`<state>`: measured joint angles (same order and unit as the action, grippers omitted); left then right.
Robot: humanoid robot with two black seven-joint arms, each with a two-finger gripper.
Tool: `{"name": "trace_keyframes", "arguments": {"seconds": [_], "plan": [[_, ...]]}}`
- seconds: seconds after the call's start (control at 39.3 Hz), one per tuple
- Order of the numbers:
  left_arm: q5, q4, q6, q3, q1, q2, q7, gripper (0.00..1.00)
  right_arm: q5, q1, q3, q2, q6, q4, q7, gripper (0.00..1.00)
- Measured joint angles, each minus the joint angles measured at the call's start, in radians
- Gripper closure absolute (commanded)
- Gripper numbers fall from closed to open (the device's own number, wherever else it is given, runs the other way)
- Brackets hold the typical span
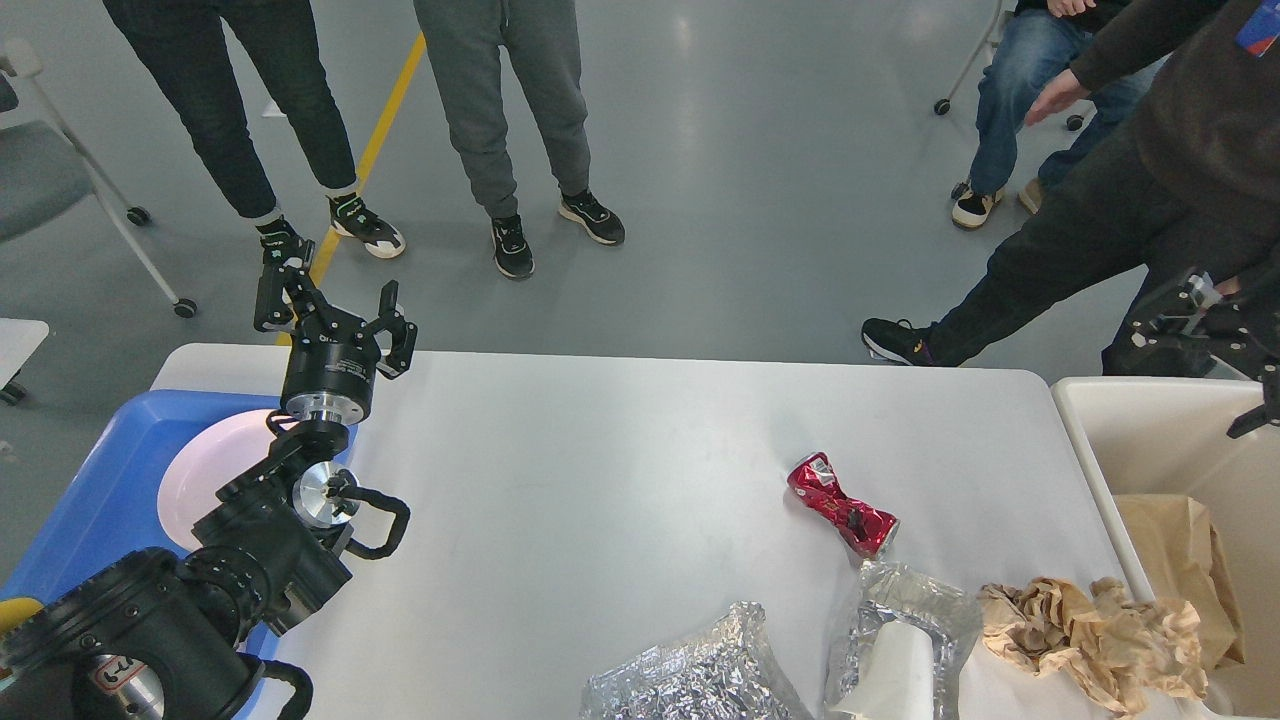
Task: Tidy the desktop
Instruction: 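Bring the right gripper back above the table near the bin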
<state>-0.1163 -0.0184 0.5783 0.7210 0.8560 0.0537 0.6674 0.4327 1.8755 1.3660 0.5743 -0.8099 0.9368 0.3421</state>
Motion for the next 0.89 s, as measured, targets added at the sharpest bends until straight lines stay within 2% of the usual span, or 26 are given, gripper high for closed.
{"name": "trace_keyframes", "arguments": {"seconds": [0.48, 0.89], "plan": [[0.001, 0.000, 0.000, 0.000, 0.000, 0.000, 0.000, 0.03, 0.165, 0.003, 0.053, -0.256, 0.010, 0.014, 0.001, 0.00], [0.000, 0.000, 0.000, 0.000, 0.000, -0.001, 0.000, 0.03, 0.127, -0.023, 0.029, -0.274, -0.001, 0.010, 0.009, 0.00]]}}
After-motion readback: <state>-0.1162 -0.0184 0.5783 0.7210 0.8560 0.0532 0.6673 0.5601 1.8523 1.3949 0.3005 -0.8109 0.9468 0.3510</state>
